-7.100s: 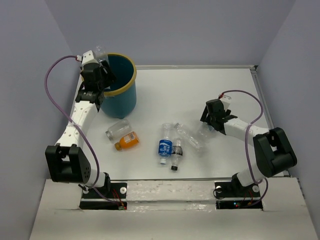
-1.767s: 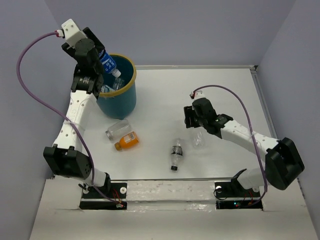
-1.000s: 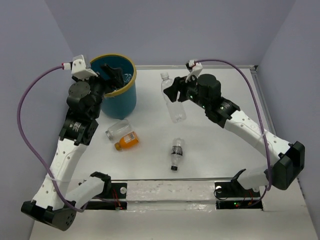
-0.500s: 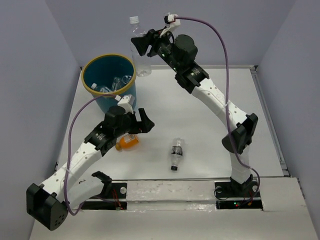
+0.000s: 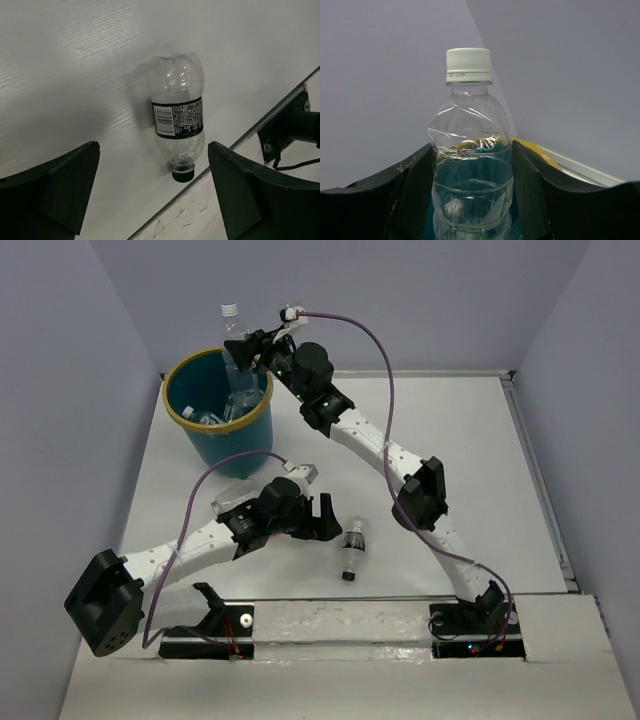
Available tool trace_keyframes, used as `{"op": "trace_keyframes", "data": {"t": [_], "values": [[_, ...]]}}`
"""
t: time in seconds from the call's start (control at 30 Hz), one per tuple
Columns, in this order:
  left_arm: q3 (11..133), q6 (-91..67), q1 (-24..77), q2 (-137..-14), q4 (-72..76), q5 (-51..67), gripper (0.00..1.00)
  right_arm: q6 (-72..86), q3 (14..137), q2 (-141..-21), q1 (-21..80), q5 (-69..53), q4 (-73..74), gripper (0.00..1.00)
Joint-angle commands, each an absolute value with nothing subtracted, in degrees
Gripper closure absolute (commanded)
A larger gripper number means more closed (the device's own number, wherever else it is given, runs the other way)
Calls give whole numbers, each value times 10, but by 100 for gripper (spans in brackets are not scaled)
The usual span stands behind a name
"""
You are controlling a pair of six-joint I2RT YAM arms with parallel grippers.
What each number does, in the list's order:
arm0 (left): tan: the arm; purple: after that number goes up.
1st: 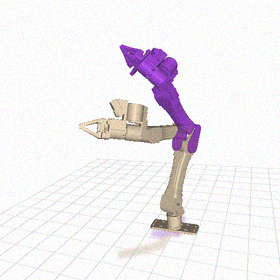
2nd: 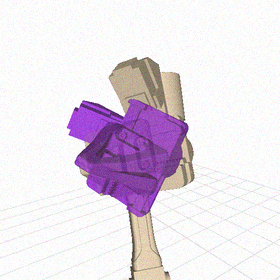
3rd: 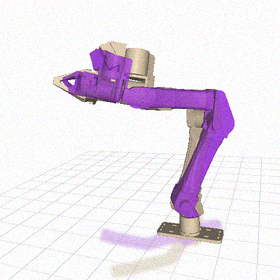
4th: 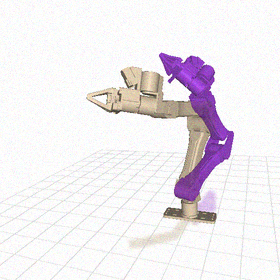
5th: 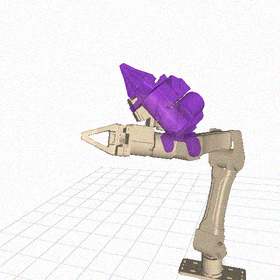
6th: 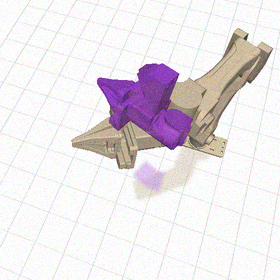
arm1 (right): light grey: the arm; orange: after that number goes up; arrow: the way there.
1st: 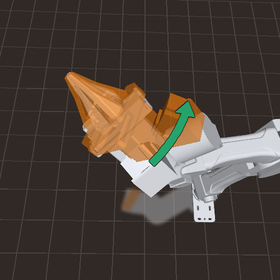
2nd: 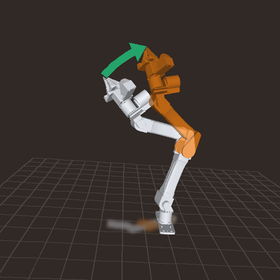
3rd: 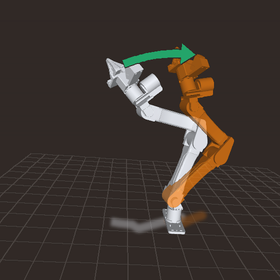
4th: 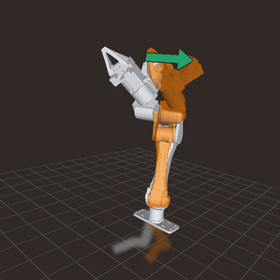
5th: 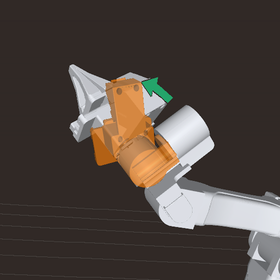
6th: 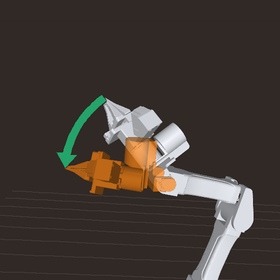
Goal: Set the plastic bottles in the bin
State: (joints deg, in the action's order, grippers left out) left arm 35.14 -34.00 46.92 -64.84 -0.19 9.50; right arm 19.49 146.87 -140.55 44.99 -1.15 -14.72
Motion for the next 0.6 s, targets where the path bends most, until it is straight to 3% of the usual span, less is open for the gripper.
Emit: {"op": "trace_keyframes", "data": {"t": [0.0, 0.03, 0.13, 0.17, 0.4, 0.57], "values": [[345, -352, 482, -660, 66, 84, 1, 190, 1478, -1391, 468, -19, -224, 54], [345, -354, 486, -667, 75, 84, 1, 191, 1465, -1382, 468, -21, -225, 39], [349, -357, 495, -687, 91, 88, 1, 190, 1420, -1360, 473, -28, -213, 8], [352, -358, 497, -693, 92, 87, 1, 186, 1410, -1341, 473, -32, -208, 4], [395, -348, 528, -776, 95, 79, 1, 162, 1244, -1173, 473, -51, -170, 0], [452, -339, 542, -837, 71, 53, 1, 142, 1010, -1015, 473, -36, -166, 0]]}}
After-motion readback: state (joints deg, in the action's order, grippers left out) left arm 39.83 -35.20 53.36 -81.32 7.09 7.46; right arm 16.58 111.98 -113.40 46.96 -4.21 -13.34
